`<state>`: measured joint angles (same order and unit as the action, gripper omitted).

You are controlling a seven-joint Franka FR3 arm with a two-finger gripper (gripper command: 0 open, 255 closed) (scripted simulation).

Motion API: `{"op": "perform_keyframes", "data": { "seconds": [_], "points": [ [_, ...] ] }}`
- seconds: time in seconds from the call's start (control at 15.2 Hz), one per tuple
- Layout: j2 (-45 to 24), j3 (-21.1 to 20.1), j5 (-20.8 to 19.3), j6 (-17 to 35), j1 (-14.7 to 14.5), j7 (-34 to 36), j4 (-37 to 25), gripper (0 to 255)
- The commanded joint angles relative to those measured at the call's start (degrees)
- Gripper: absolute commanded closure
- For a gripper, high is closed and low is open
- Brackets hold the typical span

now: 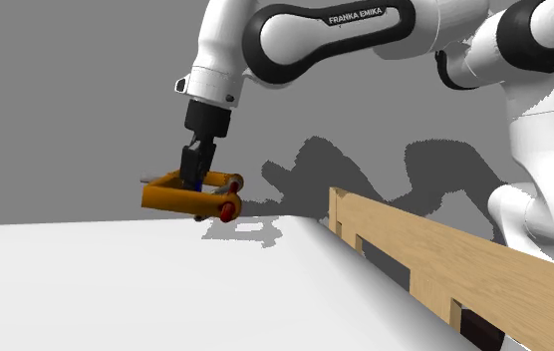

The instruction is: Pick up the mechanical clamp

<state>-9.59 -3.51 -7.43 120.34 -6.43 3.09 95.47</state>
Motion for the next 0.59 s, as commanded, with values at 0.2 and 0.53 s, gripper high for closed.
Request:
{"op": "perform_keyframes", "data": {
  "seconds": [0.2, 0.53],
  "points": [
    [0.3, -0.1, 0.2, -3.8, -0.1, -0.4, -3.6, 255],
    [0.2, -0.1, 0.3, -6.3, -0.1, -0.7, -6.2, 255]
  ]
}}
